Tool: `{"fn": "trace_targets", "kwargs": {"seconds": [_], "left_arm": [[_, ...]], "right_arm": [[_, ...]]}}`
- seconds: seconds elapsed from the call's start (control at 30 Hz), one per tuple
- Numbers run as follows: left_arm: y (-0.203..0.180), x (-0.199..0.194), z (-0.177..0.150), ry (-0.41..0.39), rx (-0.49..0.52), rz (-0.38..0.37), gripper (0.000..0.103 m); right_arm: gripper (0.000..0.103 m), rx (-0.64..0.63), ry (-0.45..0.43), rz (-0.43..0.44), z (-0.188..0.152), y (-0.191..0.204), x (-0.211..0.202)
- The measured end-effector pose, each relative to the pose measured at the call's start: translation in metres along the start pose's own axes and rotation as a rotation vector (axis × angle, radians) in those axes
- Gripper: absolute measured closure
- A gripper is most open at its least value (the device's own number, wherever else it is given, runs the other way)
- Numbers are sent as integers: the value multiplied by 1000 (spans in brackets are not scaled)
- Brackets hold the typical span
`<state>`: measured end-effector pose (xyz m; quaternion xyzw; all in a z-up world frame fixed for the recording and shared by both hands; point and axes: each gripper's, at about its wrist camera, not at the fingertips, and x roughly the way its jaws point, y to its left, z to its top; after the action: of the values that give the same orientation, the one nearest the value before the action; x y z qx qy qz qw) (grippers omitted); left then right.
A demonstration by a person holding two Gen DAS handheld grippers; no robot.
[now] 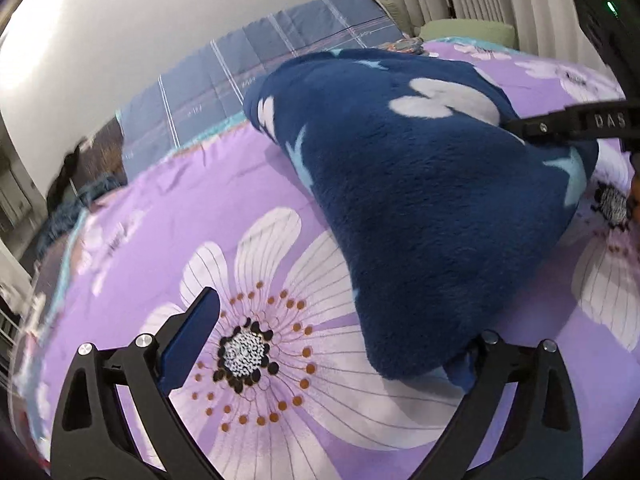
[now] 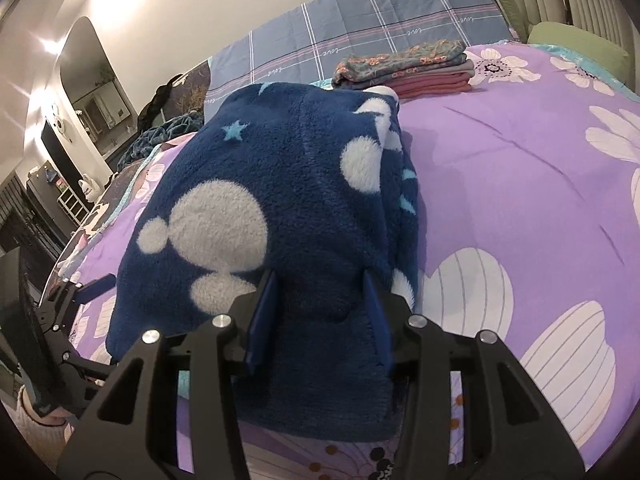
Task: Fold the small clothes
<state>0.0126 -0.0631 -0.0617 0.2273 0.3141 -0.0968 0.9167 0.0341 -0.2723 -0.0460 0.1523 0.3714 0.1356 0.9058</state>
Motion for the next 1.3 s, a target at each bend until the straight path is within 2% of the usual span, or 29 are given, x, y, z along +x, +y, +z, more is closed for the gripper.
{"fn": "trace_targets", "kwargs": {"seconds": [0.07,0.17,0.33,0.37,0.47,0.5,0.57,0.67,0.7,0.77,0.83,0.9,0.93,1.0,1.07,1.13,1.17,1.2,1.27,1.3], "left_arm": [[1,-5,2,-11,0,-18,7],[-3,-27,6,-71,8,-65,8],[-7,-42,19,-136,15,-88,8],[-5,-36,20,-126,5,-89,8],[0,1,9,-25,-8,-21,9],[4,11,3,-4,-33,-36,8],[11,8,3,6,-64,-66,9],[2,-3,4,-1,13,-46,15],[1,-7,5,2,15,-63,19],[7,-20,7,21,-5,-157,22],[21,-37,11,23,-59,-283,28],[40,-57,22,-30,-144,-399,35],[53,-70,34,-90,-176,-413,37],[61,-80,54,-183,-160,-356,40],[61,-72,72,-227,-130,-316,40],[54,-45,90,-210,-129,-367,42],[48,-23,96,-181,-128,-404,43],[42,-6,99,-155,-112,-407,43],[19,64,88,-20,-49,-336,40],[22,76,83,-9,-109,-369,39]], "right_arm": [[60,-17,-9,-19,-1,4,-1],[60,-13,-22,-29,-2,5,-1],[58,-14,-30,-30,-2,6,-2],[58,-13,-30,-29,-3,5,-2],[58,-27,-29,-31,-3,8,-2],[58,-35,-28,-32,-4,10,-2],[58,-69,-29,-42,-5,17,-3],[58,-85,-37,-64,-7,20,-2],[58,-78,-35,-58,-6,19,-2],[57,-67,-35,-48,-6,15,-2],[57,-59,-34,-40,-6,13,-2],[57,-65,-30,-39,-5,13,-2],[57,-69,-31,-41,-5,14,-2],[57,-72,-33,-47,-6,17,-2],[57,-76,-33,-49,-6,17,-3],[57,-78,-34,-50,-6,17,-3],[57,-78,-35,-50,-7,18,-3],[57,-79,-36,-50,-7,18,-3],[57,-78,-37,-49,-8,17,-3],[57,-78,-36,-46,-8,17,-2]]}}
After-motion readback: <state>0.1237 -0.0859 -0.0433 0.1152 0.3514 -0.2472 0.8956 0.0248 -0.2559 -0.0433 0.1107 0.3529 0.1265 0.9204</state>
